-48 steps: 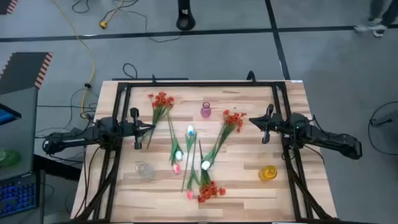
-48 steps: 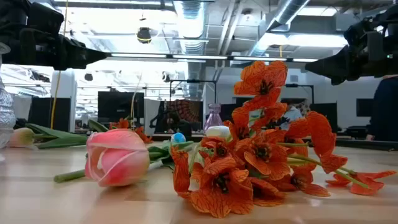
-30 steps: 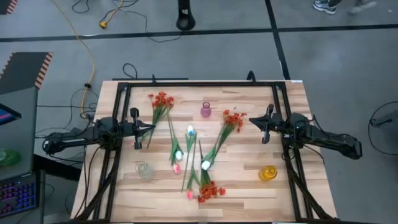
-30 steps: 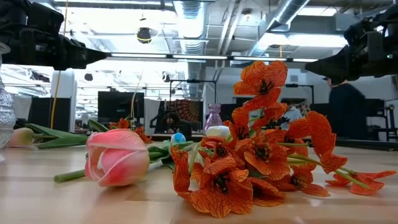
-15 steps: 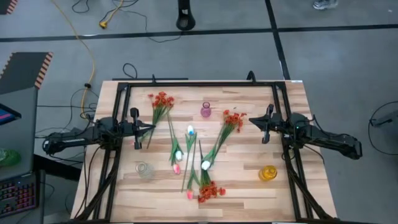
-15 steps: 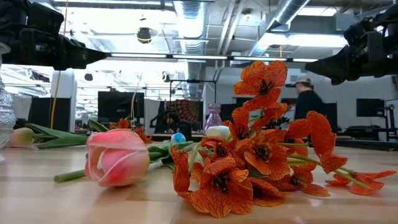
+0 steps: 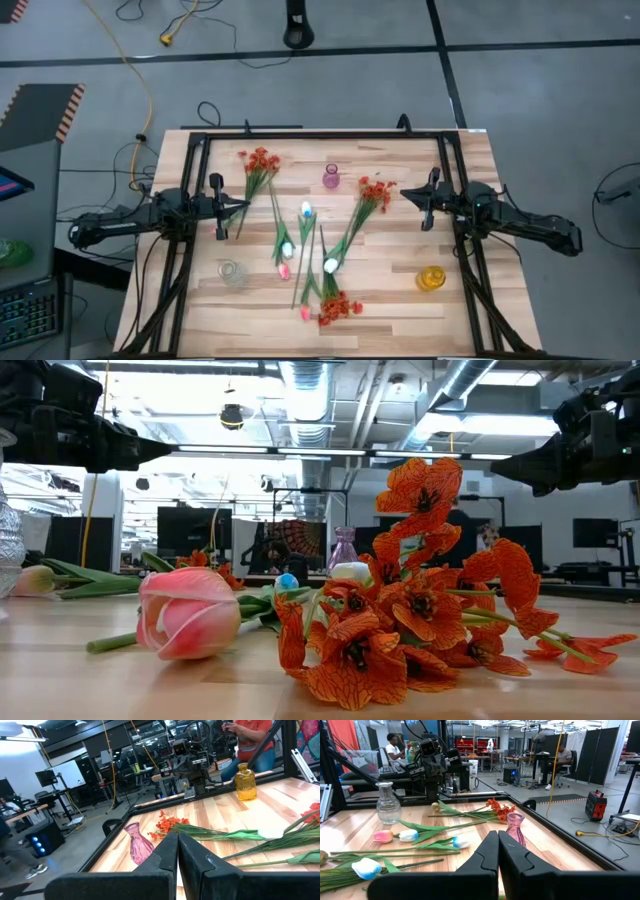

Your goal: Sort flowers into vase by color

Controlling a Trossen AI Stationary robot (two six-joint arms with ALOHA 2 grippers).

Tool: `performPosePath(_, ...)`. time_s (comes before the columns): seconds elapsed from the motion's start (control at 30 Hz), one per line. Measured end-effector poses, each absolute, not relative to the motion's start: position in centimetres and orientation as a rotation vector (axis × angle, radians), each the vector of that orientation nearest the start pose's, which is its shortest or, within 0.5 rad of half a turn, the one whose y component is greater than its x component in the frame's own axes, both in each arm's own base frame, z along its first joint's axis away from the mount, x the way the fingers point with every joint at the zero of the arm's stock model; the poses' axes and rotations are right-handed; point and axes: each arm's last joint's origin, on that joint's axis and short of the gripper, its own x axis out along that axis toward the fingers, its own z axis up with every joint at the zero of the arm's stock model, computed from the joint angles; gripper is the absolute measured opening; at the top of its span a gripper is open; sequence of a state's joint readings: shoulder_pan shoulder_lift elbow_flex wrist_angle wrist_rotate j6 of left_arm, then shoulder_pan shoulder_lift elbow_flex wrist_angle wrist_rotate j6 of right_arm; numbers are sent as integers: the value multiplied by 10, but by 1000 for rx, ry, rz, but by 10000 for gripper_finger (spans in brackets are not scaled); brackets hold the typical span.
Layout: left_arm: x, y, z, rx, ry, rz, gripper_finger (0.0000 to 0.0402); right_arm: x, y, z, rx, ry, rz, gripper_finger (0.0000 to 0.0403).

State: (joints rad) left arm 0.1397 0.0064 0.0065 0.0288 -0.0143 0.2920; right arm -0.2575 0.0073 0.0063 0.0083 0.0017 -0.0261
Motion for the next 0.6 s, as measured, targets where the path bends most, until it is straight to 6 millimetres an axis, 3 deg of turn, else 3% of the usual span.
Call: performPosePath(0.6, 97, 14, 169, 216, -20, 157, 0, 95, -25, 167, -29, -16, -260, 31)
